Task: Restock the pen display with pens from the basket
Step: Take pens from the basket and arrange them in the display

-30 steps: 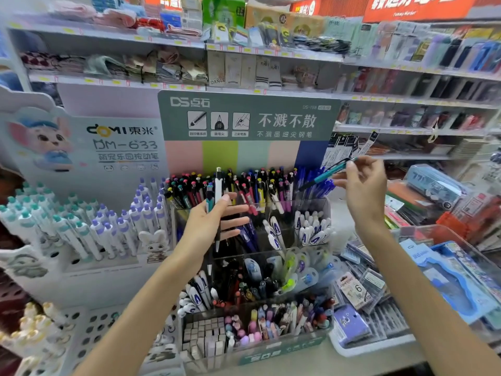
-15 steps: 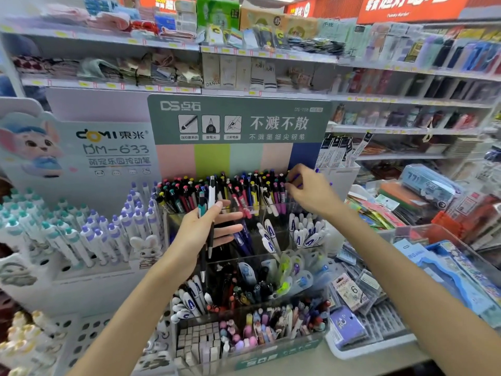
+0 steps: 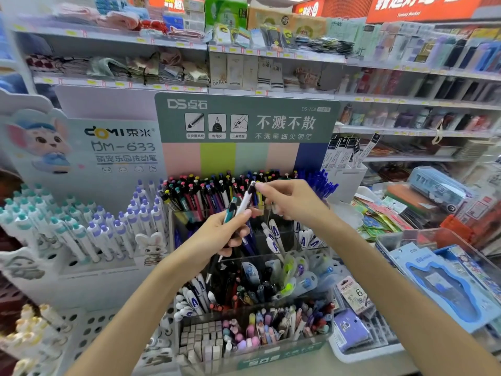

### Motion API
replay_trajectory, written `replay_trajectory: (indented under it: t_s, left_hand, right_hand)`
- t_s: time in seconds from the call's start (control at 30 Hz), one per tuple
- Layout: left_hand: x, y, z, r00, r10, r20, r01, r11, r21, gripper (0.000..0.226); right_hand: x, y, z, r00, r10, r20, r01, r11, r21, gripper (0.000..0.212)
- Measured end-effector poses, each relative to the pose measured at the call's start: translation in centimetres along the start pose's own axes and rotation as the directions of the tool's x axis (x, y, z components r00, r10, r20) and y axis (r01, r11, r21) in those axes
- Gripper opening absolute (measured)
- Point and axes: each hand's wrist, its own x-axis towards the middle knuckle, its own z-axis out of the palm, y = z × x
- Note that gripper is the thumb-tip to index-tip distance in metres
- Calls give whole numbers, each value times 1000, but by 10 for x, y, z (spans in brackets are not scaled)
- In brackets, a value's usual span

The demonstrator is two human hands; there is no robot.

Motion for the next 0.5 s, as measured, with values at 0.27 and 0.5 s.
replay_trajectory:
  t_s: [0.27, 0.5]
  left_hand:
    - [-3, 2, -10, 969, 148, -197, -117, 980, 161, 29]
    - [-7, 11, -28, 808, 288, -514, -266, 957, 117, 40]
  right_hand:
    - [4, -4, -2, 968, 46, -245, 65, 903, 424, 12]
    - [17, 13, 1, 825, -310, -472, 233, 948, -216, 14]
